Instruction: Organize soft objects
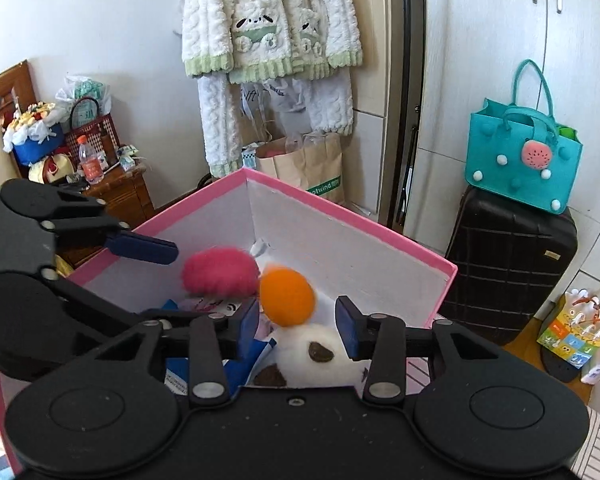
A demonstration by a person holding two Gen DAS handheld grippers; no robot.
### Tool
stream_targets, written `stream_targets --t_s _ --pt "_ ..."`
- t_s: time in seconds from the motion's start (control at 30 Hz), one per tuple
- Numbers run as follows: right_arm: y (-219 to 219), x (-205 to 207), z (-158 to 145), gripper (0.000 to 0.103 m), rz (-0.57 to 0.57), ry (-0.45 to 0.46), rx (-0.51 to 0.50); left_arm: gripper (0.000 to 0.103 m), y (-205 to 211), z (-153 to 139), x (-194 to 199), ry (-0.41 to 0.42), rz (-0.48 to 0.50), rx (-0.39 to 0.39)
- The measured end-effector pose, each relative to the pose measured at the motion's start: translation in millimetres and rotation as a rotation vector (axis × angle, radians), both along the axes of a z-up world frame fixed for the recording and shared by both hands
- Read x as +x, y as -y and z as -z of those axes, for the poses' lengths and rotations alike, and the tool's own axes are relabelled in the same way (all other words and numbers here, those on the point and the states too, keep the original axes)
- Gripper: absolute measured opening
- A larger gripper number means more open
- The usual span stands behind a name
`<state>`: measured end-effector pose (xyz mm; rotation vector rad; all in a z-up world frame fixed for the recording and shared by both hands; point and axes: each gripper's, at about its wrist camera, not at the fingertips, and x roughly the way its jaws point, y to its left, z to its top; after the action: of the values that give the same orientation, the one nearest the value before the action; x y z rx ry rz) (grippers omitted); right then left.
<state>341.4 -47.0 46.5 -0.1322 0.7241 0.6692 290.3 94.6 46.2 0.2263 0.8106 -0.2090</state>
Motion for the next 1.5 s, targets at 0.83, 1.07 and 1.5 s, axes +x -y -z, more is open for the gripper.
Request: stream_targets --t_s 0.83,1.07,1.5 --pt "51 -123 -50 0.059 0.068 0.112 0.005 0.099 12 -46 -103 0.083 0.001 -0.021" --pt "71 -150 -51 0.090 0.162 0.083 -0.044 0.103 25 -51 -129 0.075 -0.025 0.058" --pt "102 -222 -55 0.099 0.363 0.152 -0.171 0.103 27 -51 -196 0.177 -0.109 -0.081"
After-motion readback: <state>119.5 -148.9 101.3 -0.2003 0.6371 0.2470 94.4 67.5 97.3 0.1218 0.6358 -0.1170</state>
